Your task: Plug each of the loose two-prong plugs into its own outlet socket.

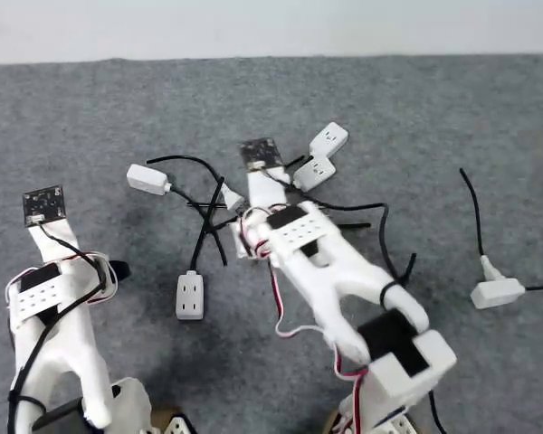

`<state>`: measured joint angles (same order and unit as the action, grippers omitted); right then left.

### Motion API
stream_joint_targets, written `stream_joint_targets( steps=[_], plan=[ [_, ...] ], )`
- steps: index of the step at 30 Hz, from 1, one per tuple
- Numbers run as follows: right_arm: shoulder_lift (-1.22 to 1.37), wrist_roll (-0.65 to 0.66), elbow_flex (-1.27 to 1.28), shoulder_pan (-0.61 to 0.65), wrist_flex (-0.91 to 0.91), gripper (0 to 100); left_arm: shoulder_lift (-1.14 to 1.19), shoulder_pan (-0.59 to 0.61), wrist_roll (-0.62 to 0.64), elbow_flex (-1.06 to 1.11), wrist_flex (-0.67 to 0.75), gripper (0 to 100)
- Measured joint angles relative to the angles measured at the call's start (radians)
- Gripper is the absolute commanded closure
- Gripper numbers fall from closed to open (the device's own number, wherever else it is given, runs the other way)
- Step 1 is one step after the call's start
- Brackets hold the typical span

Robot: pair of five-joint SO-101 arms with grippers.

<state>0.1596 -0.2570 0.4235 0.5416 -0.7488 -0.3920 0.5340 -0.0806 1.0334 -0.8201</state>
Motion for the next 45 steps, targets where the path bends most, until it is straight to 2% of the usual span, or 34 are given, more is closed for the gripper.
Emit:
stream_joint_targets(
  steps=[9,17,23,29,35,41,45],
  plan=[
    [0.020,0.008,-0.023,-0.144,-0.141,99.0,0.000,0.000,0.000,0.000,0.000,70],
    [0.020,0.009,-0.089,-0.153,-0.184,98.6,0.000,0.000,0.000,0.000,0.000,70],
    [0.020,-0.008,-0.198,-0.115,-0.262,87.2,0.000,0.000,0.000,0.000,0.000,70],
    [0.029,-0.075,-0.206,-0.104,-0.264,89.0,0.000,0.000,0.000,0.000,0.000,70],
    [0.150,-0.095,-0.209,-0.101,-0.259,89.4,0.000,0.000,0.000,0.000,0.000,70],
    [0.267,-0.098,-0.339,-0.103,-0.322,89.6,0.000,0.000,0.000,0.000,0.000,70],
    [0.305,-0.098,-0.396,-0.103,-0.371,99.8,0.000,0.000,0.000,0.000,0.002,70]
  ],
)
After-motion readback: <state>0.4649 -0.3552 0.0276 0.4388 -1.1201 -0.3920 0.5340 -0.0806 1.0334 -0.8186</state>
